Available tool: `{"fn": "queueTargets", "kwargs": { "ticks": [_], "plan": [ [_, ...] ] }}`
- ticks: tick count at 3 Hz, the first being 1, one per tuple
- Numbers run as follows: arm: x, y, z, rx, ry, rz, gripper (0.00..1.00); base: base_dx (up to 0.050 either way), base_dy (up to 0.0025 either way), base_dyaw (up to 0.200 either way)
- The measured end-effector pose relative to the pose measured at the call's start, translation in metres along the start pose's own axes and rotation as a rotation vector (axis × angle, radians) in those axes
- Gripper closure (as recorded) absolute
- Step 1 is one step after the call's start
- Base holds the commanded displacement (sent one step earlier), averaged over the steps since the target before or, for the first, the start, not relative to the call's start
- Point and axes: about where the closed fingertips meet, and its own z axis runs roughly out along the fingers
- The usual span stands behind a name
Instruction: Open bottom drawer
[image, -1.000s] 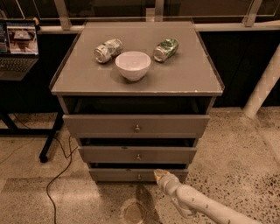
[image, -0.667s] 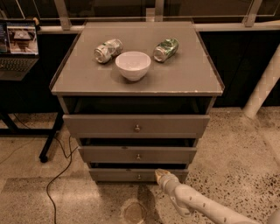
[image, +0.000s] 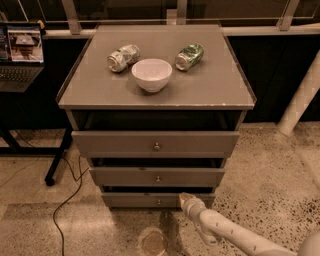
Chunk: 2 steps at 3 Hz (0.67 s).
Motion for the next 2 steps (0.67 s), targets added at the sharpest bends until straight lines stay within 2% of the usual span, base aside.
{"fn": "queueTargets", "kwargs": {
  "ticks": [1,2],
  "plan": [
    [-0.001,-0.001,0.007,0.019,-0.016,0.004,1.0,0.0,0.0,0.0],
    [-0.012,-0.017,0.021,0.073,-0.05,0.015,1.0,0.0,0.0,0.0]
  ]
}}
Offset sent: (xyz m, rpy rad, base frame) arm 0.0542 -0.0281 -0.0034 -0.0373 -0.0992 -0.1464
